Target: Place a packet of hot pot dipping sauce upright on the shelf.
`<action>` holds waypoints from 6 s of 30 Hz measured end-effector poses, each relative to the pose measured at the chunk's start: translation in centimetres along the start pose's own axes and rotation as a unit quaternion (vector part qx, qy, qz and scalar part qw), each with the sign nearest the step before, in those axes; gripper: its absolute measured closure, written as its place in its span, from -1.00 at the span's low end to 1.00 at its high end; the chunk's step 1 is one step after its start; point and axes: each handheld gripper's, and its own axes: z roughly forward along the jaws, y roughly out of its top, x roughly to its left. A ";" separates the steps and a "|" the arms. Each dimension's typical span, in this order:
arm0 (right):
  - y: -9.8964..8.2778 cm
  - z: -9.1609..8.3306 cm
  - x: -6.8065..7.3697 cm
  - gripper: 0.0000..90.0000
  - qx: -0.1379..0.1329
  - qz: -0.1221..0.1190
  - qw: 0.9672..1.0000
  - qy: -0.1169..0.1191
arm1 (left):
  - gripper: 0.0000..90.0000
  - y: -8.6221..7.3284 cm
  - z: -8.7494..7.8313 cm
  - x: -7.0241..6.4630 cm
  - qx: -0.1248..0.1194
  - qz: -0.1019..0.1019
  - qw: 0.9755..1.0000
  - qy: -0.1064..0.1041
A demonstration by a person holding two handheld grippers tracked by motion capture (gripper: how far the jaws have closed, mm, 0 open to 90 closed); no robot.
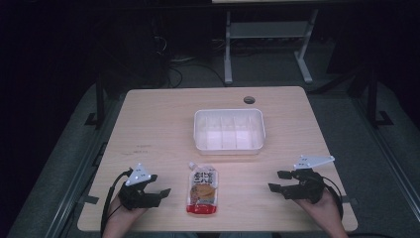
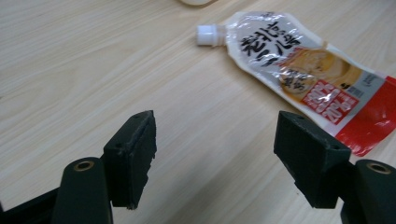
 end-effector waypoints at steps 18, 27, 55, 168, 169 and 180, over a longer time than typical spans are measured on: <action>5.0 4.8 2.7 -0.33 0.041 -0.034 0.998 0.044 | -0.10 2.1 0.8 -1.6 -0.010 0.021 0.999 -0.035; 7.7 7.1 3.4 -0.24 0.058 -0.043 0.995 0.068 | 0.09 3.8 1.4 -2.4 -0.012 0.034 0.998 -0.046; 11.6 16.2 3.9 0.15 0.159 -0.010 0.983 0.094 | 0.40 3.8 5.8 -4.4 0.051 0.051 0.992 -0.099; 10.9 12.1 4.7 0.76 0.038 -0.005 0.970 0.241 | 1.00 3.5 4.5 -1.5 -0.054 -0.056 0.978 -0.193; 11.0 12.0 4.7 0.76 0.038 -0.005 0.970 0.242 | 1.00 3.5 4.4 -1.5 -0.054 -0.055 0.978 -0.192; 11.8 11.0 5.6 0.88 0.042 -0.011 0.974 0.222 | 0.99 3.7 3.9 -1.6 -0.059 -0.045 0.981 -0.180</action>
